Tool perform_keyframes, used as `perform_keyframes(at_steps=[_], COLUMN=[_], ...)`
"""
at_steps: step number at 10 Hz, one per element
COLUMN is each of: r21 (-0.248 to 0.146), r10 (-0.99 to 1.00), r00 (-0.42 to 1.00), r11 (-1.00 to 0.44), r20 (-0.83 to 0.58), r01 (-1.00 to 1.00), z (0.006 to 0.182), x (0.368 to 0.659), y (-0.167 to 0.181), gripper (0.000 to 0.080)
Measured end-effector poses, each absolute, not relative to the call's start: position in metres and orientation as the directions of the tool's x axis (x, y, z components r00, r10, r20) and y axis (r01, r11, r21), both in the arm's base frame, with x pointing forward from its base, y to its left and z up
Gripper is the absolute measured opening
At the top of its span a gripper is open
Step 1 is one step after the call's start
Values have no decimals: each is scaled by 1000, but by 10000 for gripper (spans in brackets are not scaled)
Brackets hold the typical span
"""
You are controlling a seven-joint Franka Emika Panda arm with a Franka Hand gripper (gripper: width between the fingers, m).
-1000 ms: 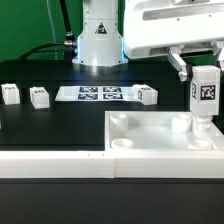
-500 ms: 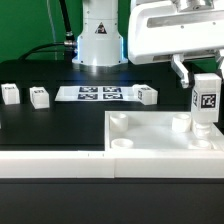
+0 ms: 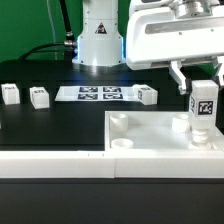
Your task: Assemble square table
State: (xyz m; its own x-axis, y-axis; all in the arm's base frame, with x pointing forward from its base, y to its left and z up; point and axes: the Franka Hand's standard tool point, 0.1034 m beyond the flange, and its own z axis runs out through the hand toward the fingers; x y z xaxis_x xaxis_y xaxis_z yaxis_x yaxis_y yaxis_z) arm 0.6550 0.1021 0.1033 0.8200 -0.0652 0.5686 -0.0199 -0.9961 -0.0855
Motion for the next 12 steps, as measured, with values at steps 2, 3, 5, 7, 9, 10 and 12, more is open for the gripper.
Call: perform_keyframes(at_steps=[2,3,5,7,9,10,12], r21=[-81,-79,-77,-75,-70,-71,-70], r10=[-64,-61,-59,-57,-55,-69,-70], r00=[807,803,808,813,804,790,792], r11=[-997,-997,-997,-997,-997,-997,-997], r20=[588,593,586,579,593,610,607], r01=[-20,-17,-17,-17,-17,-33,-34], z=[103,101,94,88,83,83,83], x=[657,657,654,652,653,654,654], y=[101,103,102,103,104,104,104], gripper=[290,290,290,290,290,290,290])
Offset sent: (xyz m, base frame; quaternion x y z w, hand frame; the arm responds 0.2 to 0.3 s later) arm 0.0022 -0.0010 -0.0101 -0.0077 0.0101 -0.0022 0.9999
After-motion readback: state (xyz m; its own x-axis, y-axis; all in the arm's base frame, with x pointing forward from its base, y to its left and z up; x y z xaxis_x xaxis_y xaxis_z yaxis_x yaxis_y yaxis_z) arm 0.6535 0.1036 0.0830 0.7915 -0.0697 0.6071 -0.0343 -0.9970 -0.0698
